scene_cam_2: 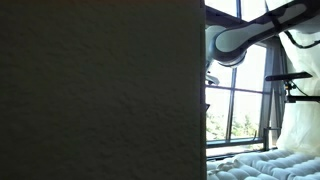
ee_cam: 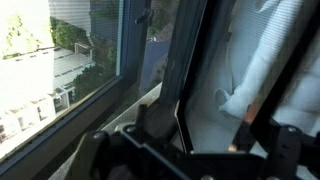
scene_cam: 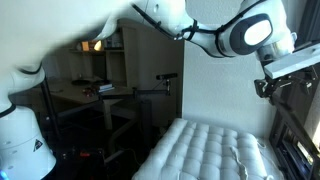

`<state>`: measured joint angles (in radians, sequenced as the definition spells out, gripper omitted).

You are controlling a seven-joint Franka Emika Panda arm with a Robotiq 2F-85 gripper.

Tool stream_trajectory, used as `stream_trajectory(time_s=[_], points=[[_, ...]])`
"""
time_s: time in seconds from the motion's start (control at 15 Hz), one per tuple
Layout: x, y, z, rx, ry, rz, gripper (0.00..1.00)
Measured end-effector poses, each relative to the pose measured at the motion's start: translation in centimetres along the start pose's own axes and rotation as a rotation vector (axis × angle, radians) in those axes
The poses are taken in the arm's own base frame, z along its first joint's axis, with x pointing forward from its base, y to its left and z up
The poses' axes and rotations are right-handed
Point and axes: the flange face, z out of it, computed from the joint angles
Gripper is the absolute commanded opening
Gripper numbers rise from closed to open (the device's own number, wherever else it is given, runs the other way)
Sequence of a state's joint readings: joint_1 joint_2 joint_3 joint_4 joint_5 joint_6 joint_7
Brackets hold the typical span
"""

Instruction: Open the window pane on the bottom left

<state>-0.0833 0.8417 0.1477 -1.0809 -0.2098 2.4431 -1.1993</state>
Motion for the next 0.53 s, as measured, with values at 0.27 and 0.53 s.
stream_trajectory(time_s=[0.27, 0.53], points=[[-1.0, -0.7, 1.2, 0.012, -0.033, -0.031, 1.0], [-1.4, -2.3, 2.9, 0.035, -0.07, -0.084, 1.0]])
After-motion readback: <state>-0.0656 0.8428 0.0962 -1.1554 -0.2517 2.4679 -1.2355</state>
